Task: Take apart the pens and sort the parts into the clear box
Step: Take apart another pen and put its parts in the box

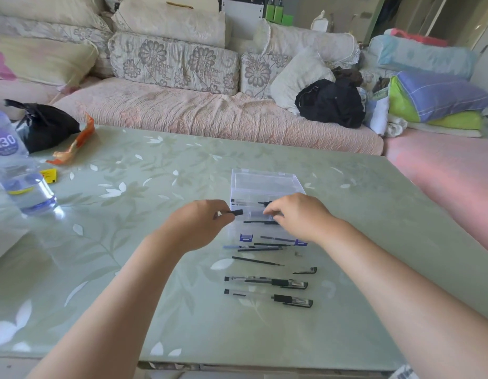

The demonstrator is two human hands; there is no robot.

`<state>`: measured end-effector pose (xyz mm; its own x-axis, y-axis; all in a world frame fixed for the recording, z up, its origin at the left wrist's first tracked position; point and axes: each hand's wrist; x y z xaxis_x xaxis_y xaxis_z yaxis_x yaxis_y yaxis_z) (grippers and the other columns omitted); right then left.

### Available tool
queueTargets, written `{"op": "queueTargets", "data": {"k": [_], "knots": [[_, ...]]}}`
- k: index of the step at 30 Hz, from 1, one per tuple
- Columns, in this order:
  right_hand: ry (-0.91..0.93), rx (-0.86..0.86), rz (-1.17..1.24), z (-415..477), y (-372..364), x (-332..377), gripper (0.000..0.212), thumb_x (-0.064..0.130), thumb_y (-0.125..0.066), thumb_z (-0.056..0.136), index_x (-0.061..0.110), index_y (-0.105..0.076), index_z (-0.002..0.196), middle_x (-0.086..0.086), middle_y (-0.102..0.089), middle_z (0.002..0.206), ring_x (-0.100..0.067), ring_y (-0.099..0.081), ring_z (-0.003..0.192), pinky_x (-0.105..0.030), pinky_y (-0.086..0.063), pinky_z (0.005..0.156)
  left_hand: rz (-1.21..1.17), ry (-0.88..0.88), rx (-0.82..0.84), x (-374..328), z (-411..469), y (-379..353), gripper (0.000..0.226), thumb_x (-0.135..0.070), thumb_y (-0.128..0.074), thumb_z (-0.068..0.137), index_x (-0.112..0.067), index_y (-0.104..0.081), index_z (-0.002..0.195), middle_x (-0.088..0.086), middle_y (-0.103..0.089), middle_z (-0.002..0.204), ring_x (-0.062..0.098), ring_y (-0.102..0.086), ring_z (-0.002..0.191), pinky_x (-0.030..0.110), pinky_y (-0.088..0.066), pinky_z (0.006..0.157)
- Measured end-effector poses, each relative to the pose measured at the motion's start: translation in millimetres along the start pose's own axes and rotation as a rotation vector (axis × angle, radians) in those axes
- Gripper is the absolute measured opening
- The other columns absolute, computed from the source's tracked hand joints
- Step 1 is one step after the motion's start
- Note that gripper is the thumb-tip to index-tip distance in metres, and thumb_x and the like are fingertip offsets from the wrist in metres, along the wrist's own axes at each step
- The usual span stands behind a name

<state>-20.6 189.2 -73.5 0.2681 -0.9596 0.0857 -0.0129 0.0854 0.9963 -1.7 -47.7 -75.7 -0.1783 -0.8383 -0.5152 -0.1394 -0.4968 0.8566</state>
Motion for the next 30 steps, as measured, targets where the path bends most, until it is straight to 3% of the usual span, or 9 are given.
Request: {"op": "queueTargets", "data": {"k": [4, 9, 15, 20, 24, 27, 30], "knots": [[0.066, 0.033, -0.122, 17, -9, 9, 0.032, 0.018, -0.052, 0.094, 0.036, -0.067, 0.115, 0.016, -0.069, 0.112, -0.016, -0.060, 0.108, -0.029, -0.047, 0.086, -0.004, -0.026, -0.019, 2, 2, 2, 0.020, -0.046, -0.047, 0.096, -0.034, -0.062, 0.100, -0.011, -0.057, 0.078, 0.009, -0.049, 0.060, 0.027, -0.033, 0.054], [0.102, 0.038, -0.236, 25, -13, 13, 0.028, 0.019, -0.057, 0.092, 0.034, -0.068, 0.113, 0.011, -0.069, 0.111, -0.018, -0.061, 0.104, -0.028, -0.046, 0.080, 0.001, -0.041, -0.014, 5, 5, 1, 0.021, -0.046, -0.048, 0.096, -0.033, -0.064, 0.100, -0.008, -0.059, 0.083, 0.010, -0.050, 0.062, 0.027, -0.036, 0.055], [0.037, 0.100, -0.265, 26, -12, 13, 0.023, 0.012, -0.063, 0.076, 0.027, -0.074, 0.091, 0.004, -0.073, 0.096, -0.021, -0.065, 0.095, -0.032, -0.054, 0.075, 0.010, -0.055, 0.012, 2, 4, -1, 0.019, -0.046, -0.048, 0.096, -0.035, -0.064, 0.099, -0.008, -0.060, 0.085, 0.012, -0.053, 0.070, 0.028, -0.044, 0.065], [0.046, 0.106, -0.269, 24, -9, 17, 0.021, 0.011, -0.062, 0.078, 0.026, -0.074, 0.086, 0.004, -0.071, 0.093, -0.022, -0.063, 0.089, -0.028, -0.047, 0.066, 0.028, -0.052, 0.019, 0, 3, -6, 0.016, -0.045, -0.049, 0.095, -0.037, -0.060, 0.087, -0.008, -0.062, 0.084, 0.014, -0.056, 0.071, 0.028, -0.043, 0.061], [0.051, 0.069, -0.195, 16, 1, 15, 0.015, 0.018, -0.057, 0.086, 0.028, -0.068, 0.089, 0.008, -0.067, 0.094, -0.018, -0.060, 0.091, -0.029, -0.042, 0.069, 0.005, -0.039, 0.028, 1, 2, -6, 0.020, -0.041, -0.052, 0.094, -0.031, -0.068, 0.095, -0.003, -0.067, 0.094, 0.021, -0.062, 0.082, 0.034, -0.051, 0.071], [0.062, -0.044, -0.131, 6, 7, 12, 0.014, 0.022, -0.056, 0.089, 0.029, -0.067, 0.094, 0.012, -0.067, 0.093, -0.015, -0.058, 0.090, -0.027, -0.038, 0.069, -0.020, -0.059, 0.000, 1, 1, -6, 0.016, -0.039, -0.051, 0.095, -0.034, -0.065, 0.100, -0.006, -0.067, 0.091, 0.016, -0.057, 0.069, 0.031, -0.047, 0.063], [0.063, -0.106, -0.018, -4, 10, 6, 0.016, 0.020, -0.060, 0.089, 0.030, -0.069, 0.097, 0.012, -0.069, 0.097, -0.014, -0.060, 0.095, -0.028, -0.045, 0.076, -0.049, -0.073, -0.019, -1, -2, -5, 0.020, -0.034, -0.045, 0.099, -0.042, -0.057, 0.113, -0.007, -0.064, 0.082, 0.013, -0.049, 0.057, 0.029, -0.040, 0.057]]}}
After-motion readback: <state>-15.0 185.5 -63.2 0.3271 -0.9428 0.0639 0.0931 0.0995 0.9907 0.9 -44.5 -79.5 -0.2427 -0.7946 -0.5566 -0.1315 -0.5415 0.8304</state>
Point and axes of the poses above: each hand's wrist, its own z-axis towards the middle knuckle, its own y-axis out of the back of the hand, x = y × z
